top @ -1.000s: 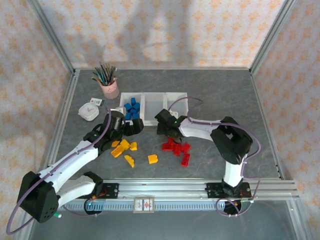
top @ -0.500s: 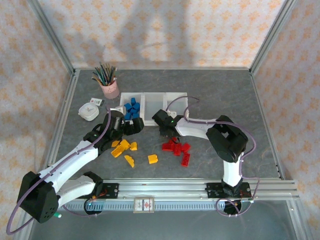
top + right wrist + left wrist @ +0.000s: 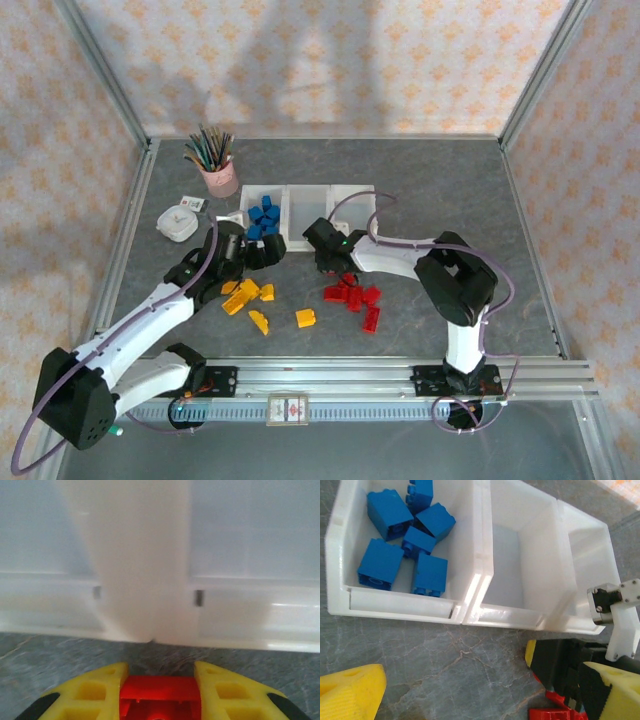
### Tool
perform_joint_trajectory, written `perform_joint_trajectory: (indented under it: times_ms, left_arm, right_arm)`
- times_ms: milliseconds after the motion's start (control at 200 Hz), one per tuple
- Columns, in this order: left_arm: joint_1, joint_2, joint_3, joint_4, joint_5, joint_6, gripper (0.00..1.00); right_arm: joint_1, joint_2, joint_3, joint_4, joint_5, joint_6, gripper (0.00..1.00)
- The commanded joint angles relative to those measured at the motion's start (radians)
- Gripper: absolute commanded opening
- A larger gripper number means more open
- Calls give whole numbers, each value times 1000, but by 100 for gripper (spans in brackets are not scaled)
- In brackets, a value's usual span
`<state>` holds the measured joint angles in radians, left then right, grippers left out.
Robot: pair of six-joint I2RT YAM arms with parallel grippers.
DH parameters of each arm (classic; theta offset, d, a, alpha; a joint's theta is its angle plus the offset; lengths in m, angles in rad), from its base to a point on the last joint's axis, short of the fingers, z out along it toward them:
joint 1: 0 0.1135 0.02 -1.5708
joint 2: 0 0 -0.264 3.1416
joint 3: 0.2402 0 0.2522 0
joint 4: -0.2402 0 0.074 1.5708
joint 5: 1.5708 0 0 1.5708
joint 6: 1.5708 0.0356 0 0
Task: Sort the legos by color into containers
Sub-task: Pick up the lego from the center of the table, then place the lego in the container.
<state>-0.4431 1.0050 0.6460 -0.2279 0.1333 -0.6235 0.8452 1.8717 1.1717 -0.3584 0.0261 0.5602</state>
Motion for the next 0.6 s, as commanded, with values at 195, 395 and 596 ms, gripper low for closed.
perform_joint_trajectory:
  times_ms: [195, 395, 596]
  left_arm:
    - [39, -69, 69, -73, -50, -15, 99]
    - [65, -29, 94, -28, -71, -40, 99]
    - [81, 47, 127, 26, -75, -53, 100]
  right_arm:
    - [2, -121, 123, 4, -89, -55, 26]
    - [-43, -27, 273, -1, -67, -97, 26]
    - [-86, 122, 431, -16, 6, -161, 26]
